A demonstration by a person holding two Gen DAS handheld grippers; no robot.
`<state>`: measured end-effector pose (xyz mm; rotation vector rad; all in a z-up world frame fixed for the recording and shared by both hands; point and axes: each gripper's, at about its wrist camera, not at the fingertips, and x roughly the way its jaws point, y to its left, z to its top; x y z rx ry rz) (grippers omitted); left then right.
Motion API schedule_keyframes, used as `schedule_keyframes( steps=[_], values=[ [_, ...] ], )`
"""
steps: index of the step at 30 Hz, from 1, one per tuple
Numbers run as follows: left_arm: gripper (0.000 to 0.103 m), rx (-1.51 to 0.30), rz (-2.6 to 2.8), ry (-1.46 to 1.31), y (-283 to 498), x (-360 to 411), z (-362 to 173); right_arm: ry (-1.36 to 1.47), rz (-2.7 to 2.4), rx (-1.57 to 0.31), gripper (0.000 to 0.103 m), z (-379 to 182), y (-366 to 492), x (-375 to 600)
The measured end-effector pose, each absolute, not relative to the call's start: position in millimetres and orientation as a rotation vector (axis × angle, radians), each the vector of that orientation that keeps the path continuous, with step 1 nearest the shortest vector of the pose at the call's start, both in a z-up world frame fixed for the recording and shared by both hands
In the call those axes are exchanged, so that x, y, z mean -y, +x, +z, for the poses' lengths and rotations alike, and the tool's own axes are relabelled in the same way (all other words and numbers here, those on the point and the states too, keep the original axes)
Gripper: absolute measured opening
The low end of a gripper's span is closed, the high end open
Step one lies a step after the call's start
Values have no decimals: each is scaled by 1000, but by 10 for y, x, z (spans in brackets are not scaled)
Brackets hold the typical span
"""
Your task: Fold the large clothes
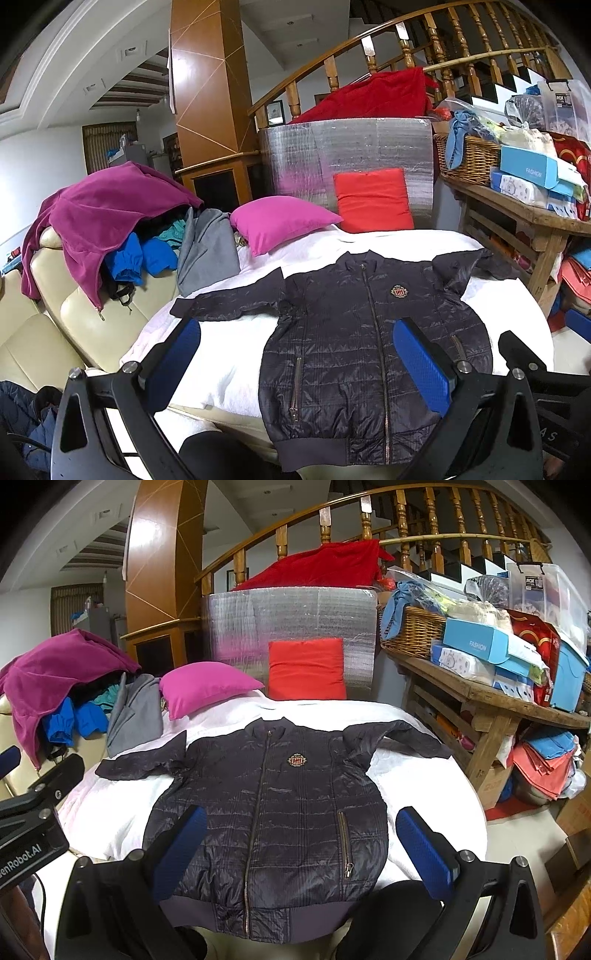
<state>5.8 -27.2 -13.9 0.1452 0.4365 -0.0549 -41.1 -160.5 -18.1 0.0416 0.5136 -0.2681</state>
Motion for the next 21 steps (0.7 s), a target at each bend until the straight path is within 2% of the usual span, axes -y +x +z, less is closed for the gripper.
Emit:
schedule_keyframes(
  steps=[21],
  values=[
    [103, -443, -56, 145, 69, 240, -197, 46, -268, -536, 103, -254, -378, 1606]
  ],
)
